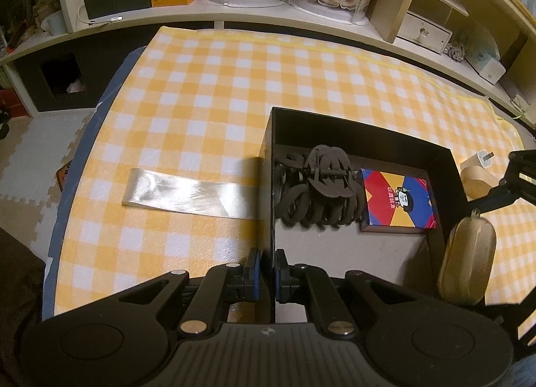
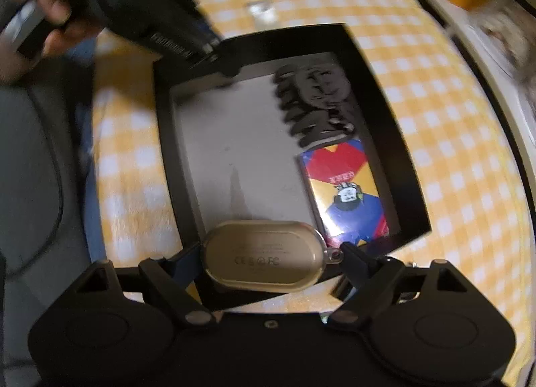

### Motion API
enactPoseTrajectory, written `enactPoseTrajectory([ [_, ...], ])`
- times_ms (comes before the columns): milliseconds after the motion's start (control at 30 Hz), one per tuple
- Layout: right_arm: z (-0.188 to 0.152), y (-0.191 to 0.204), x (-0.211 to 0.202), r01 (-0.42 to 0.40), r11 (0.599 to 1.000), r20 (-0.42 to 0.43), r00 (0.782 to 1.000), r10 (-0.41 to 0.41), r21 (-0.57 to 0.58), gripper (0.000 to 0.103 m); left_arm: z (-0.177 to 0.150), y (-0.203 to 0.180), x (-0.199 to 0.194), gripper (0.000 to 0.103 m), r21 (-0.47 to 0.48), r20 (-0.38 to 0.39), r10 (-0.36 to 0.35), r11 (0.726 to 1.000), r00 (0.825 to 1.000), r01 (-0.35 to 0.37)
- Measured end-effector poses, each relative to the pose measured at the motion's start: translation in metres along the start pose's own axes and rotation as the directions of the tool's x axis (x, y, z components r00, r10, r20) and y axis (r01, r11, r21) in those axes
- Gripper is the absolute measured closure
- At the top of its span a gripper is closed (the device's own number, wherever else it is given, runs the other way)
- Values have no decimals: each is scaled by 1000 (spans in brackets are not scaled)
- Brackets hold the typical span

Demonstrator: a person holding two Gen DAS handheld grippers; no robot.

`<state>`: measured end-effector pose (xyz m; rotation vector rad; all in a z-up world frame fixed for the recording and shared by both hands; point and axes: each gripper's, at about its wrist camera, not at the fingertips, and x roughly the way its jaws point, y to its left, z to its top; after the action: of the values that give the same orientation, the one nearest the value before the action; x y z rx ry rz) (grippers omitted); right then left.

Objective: Organize rigid objects
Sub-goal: 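Lower the earbud case into the tray with the right tool and release, then withdraw the right tool toward the wooden case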

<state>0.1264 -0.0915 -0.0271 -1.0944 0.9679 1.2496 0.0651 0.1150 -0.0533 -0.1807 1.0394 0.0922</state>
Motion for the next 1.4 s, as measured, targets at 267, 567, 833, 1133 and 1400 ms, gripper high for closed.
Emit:
enactPoseTrajectory([
  [267,5,-5,12,-38,999,-41,998,39,18,12,0,1,1,94,-2,1,-4,1000,1000,4],
  [567,1,-12,-2,-64,994,11,998,63,90,11,1,1,2,93,-2,-1,-7,1000,1000,7],
  [833,-17,-8,-24,-64,976,134,990,37,208,11,1,1,1,93,-1,-1,-6,1000,1000,6],
  [1133,-42,4,-57,-30,934,283,956,-77,357,11,1,1,1,94,-1,-2,-5,1000,1000,5],
  [1400,-70,10,-77,-36,837,387,897,-214,546,9,-1,1,1,94,5,-4,3,1000,1000,-3],
])
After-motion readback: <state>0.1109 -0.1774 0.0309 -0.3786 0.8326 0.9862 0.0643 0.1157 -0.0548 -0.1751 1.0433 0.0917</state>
